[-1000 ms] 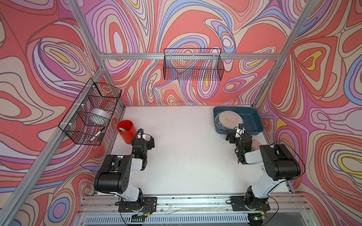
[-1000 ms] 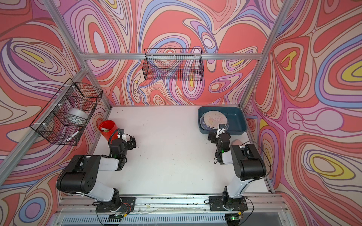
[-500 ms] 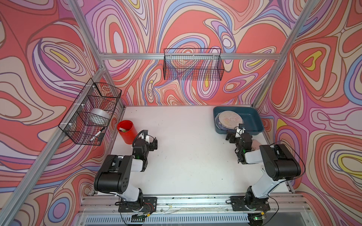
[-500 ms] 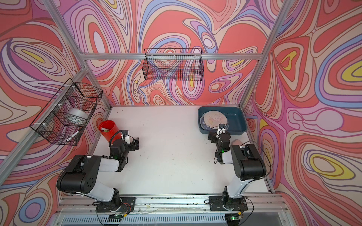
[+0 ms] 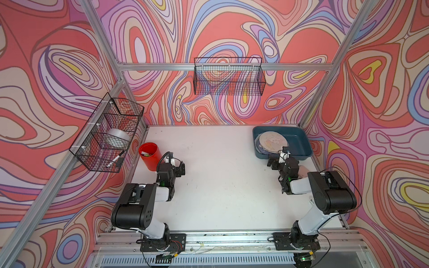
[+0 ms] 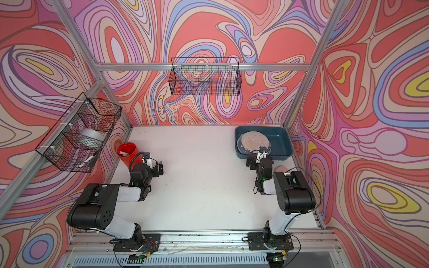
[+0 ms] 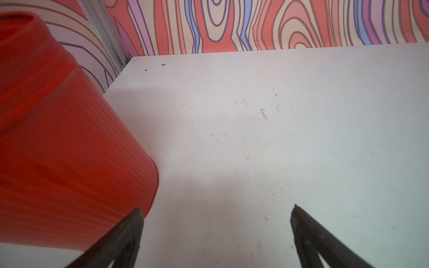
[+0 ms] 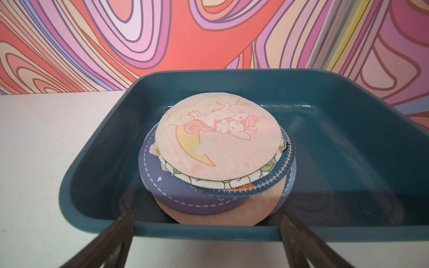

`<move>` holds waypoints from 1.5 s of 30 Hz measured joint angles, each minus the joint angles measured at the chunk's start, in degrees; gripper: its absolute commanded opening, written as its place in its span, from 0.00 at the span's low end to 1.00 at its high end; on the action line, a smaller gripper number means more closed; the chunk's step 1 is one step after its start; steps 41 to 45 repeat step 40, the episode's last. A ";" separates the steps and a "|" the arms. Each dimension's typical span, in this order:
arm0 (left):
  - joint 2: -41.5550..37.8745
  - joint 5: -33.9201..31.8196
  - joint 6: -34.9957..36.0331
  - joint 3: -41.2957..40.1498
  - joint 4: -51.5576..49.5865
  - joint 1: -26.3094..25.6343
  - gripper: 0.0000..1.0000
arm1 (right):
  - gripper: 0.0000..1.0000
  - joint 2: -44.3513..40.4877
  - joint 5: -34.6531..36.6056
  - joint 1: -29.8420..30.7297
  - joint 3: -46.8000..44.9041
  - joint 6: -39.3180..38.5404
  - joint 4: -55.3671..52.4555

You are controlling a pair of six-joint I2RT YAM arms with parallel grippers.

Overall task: Put the coasters into the storage box
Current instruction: Reset both arms

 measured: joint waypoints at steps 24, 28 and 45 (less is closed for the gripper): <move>-0.09 -1.64 -1.29 -0.37 0.74 0.63 1.00 | 0.99 0.00 0.04 -0.48 0.07 0.07 -0.07; -0.09 -3.41 -1.75 -0.37 0.72 0.63 1.00 | 0.98 0.00 0.28 -0.48 0.07 0.11 -0.07; -0.09 -3.19 -1.84 -0.22 0.24 0.63 1.00 | 0.99 0.00 0.52 -0.48 0.07 0.28 -0.07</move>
